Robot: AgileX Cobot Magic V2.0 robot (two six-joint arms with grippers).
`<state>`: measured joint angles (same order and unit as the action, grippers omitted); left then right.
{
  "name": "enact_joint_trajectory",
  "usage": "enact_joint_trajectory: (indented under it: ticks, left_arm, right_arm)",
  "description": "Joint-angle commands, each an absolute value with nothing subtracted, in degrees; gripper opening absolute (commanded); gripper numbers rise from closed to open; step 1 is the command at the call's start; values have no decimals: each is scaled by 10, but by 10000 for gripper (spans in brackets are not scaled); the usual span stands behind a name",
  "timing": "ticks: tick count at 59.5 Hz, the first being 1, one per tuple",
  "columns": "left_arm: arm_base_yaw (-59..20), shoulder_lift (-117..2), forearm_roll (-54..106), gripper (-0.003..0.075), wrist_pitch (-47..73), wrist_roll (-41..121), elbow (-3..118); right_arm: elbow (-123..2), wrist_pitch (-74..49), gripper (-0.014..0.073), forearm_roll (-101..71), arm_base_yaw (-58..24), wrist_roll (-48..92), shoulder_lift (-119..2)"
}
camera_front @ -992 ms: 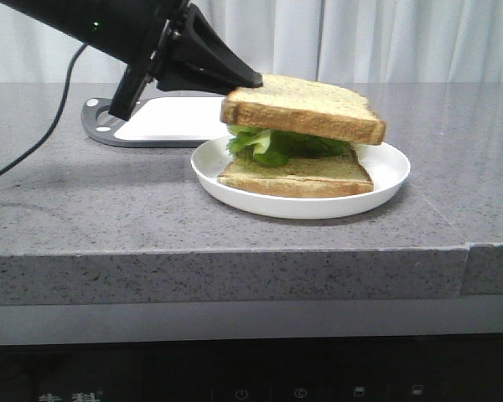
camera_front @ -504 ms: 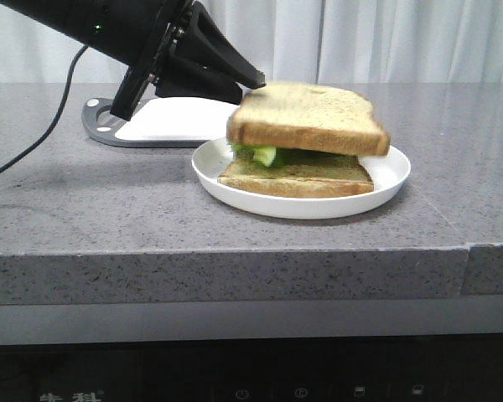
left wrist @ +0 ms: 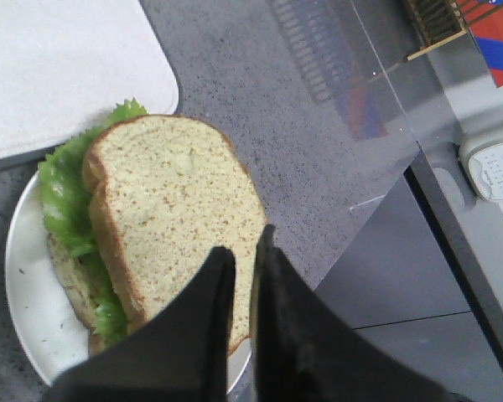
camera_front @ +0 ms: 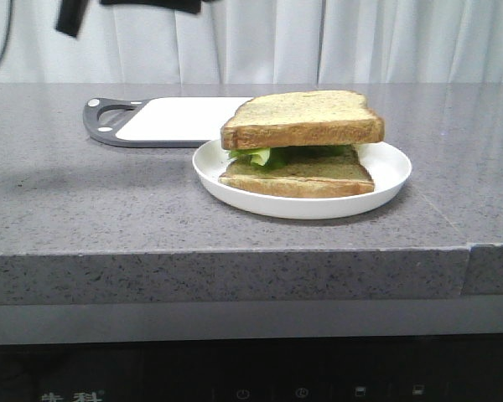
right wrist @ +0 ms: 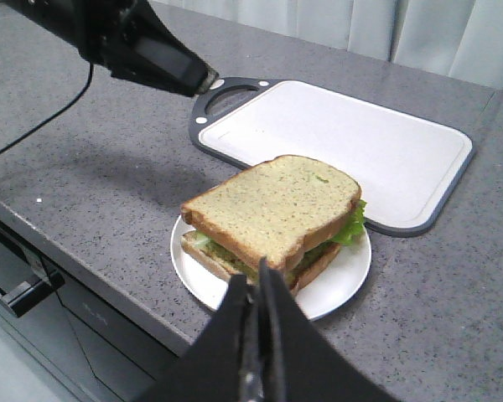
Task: Left arm grabs bread, right arm adds lettuce
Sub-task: 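Open the left gripper and lift it away from the sandwich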
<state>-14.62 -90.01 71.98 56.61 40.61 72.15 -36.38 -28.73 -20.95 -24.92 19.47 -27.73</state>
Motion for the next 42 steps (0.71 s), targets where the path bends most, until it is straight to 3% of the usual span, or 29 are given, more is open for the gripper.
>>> enact_joint_trajectory:
  ticks: [1, 13, 24, 42]
  left_arm:
    - [-142, -845, 721, -21, 556, 409, 738]
    - [-144, -732, 603, -21, 408, 409, 689]
    - [-144, -553, 490, -21, 254, 409, 560]
    - [-144, -264, 453, -21, 133, 409, 327]
  right_arm:
    - [-378, -232, -61, -210, -246, 197, -278]
    - [-378, -203, -62, -185, -214, 172, -278]
    - [-371, -197, -62, -184, -144, 171, -267]
    - [-259, -170, -62, -185, -140, 171, -140]
